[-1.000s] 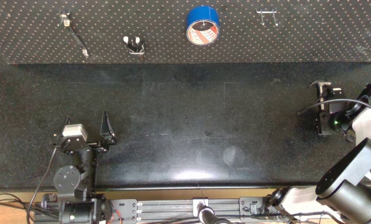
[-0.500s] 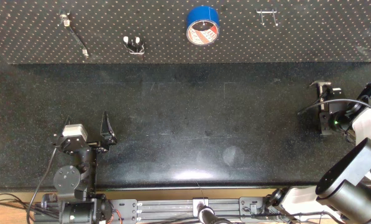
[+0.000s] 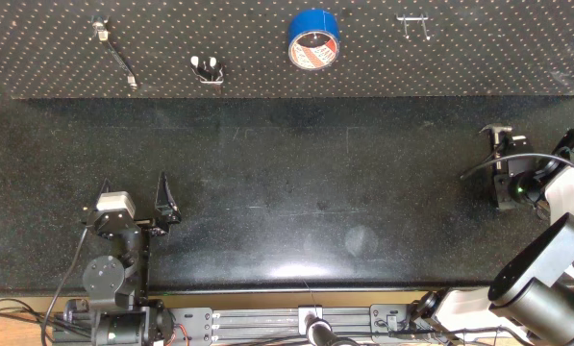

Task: Place Tools Onto Pegboard

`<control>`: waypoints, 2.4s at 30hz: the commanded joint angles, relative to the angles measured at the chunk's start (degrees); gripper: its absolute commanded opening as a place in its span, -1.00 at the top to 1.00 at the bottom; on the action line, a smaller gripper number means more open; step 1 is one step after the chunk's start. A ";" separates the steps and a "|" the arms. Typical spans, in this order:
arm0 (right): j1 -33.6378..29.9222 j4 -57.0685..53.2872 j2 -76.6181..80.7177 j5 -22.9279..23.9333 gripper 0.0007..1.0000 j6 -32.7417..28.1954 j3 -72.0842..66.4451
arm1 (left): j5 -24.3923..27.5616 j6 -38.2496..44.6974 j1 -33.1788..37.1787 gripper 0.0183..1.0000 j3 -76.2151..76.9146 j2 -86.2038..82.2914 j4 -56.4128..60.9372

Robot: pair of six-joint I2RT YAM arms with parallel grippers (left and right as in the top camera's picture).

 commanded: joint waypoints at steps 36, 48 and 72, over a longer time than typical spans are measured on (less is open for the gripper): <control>-0.28 -0.20 1.62 0.74 0.61 -1.97 0.15 | 0.39 -0.72 -0.24 -0.99 -0.04 -0.52 -0.48; -0.28 -0.13 1.62 0.72 0.61 -2.47 0.15 | 0.39 -0.72 -0.24 -0.99 -0.04 -0.52 -0.48; -0.28 -0.13 1.62 0.70 0.80 -3.45 0.15 | 0.39 -0.72 -0.24 -0.99 -0.04 -0.52 -0.48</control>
